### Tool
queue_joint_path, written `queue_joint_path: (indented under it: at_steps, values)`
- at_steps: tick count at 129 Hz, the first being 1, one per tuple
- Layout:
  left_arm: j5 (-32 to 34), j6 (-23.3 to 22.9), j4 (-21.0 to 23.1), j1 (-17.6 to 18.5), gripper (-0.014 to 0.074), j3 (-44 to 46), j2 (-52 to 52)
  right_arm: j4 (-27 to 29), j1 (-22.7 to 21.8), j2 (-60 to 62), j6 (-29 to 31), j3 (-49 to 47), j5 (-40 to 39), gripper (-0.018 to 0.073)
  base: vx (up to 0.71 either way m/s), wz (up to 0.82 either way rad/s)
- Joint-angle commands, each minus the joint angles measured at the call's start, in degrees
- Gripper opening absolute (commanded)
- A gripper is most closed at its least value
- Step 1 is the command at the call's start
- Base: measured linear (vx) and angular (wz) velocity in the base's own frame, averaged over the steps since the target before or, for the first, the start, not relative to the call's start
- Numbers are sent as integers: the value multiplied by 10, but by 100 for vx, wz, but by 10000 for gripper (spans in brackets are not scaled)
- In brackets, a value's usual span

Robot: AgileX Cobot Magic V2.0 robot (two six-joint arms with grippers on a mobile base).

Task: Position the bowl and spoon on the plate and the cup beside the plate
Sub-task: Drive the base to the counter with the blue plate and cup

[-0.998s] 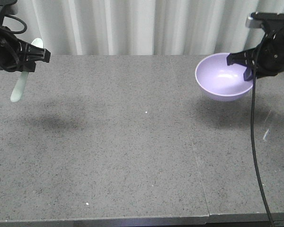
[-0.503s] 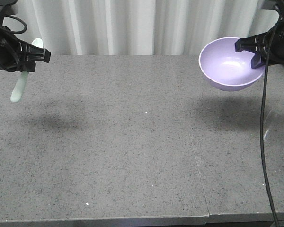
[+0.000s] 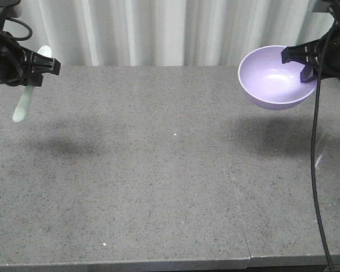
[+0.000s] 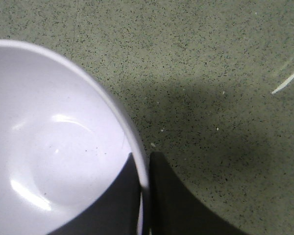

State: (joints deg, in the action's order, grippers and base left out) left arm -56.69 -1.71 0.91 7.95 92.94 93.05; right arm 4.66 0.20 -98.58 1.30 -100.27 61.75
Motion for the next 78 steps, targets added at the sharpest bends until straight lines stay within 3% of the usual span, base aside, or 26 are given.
queue_joint_path:
  at_steps: [1, 78]
  values:
    - [28, 0, 3, 3, -8, 15, -26, 0, -2, 30, 2, -16, -27, -3, 0, 0]
    - [28, 0, 3, 3, -8, 15, -26, 0, -2, 30, 2, -16, -25, -3, 0, -2]
